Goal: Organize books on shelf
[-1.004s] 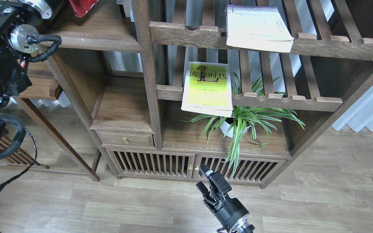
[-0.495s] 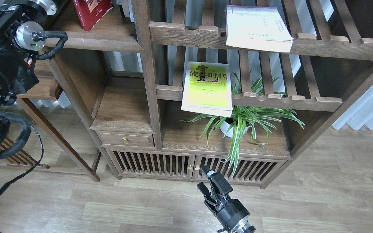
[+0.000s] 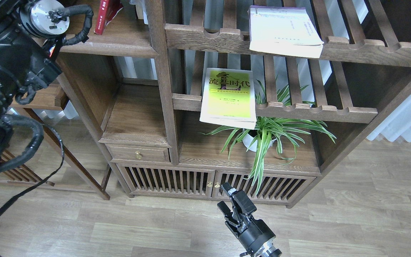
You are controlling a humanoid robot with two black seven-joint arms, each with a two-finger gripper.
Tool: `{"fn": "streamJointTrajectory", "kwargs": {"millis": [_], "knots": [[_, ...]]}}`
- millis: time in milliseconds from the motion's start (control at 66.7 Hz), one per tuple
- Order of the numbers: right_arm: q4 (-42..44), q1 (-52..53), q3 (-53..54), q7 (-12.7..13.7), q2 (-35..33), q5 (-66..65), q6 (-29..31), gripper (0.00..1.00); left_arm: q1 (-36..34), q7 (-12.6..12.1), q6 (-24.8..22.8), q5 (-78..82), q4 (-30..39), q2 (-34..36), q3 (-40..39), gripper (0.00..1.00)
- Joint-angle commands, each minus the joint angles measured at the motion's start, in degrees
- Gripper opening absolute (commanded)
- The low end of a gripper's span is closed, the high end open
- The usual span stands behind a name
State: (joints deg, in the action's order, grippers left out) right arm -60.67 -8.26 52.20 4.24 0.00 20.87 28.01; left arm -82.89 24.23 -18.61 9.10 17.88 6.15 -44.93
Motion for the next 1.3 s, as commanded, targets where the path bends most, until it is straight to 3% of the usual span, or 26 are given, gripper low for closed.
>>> {"fn": "streamJointTrajectory", "kwargs": {"millis": [0,135,270,285,600,659,779,929,974,1064,1289], "knots": [[-2.60,-0.44,0.00,0.15,0.00,0.14,-0.01,1.00,4.93,-2.87,4.27,-0.14,10.50,4.57,-0.15,0.69],[-7.08,-1.32,1.06,0.15,0.00,0.67,-0.01,1.00,12.57,-5.42,9.37,-1.01,26.04,12.56,-1.03,0.72],[-8.76,-1.24,3.17,0.15,0.00,0.67,-0.01,1.00,19.52,-7.00,10.26,-1.81,38.54,19.34,-2.88,0.73],[-9.37,-1.15,4.47,0.41,0.00,0.67,-0.01,1.00,22.48,-7.70,10.26,-1.89,43.42,21.60,-3.75,0.73],[-18.33,-1.32,10.90,0.85,-3.43,0.58,-0.01,1.00,34.89,-9.20,9.82,-2.07,60.86,24.61,-6.65,0.74],[-19.39,-1.15,11.52,0.85,-3.60,0.58,-0.01,1.00,37.62,-9.38,8.59,-2.16,61.58,25.75,-7.36,0.76],[-21.68,0.43,14.33,0.85,-3.60,0.67,-0.01,1.00,44.22,-9.73,-0.55,-2.07,61.40,27.69,-8.59,0.77],[-22.29,2.19,15.12,0.33,-3.51,0.67,-0.06,1.00,53.96,-13.24,-9.39,-2.07,61.31,28.40,-11.40,0.77],[-22.90,3.50,15.12,0.06,-3.43,0.67,-1.54,1.00,59.21,-13.94,-9.39,-1.98,60.88,28.31,-13.41,0.82],[-25.89,4.56,15.21,0.06,-3.34,0.67,-5.59,1.00,62.76,-14.12,-9.39,-1.90,59.03,28.31,-14.74,0.89],[-30.55,8.69,17.14,-0.03,-2.11,0.58,-14.56,0.99,63.64,-14.03,-9.39,-1.81,55.34,28.31,-15.10,0.96]]}}
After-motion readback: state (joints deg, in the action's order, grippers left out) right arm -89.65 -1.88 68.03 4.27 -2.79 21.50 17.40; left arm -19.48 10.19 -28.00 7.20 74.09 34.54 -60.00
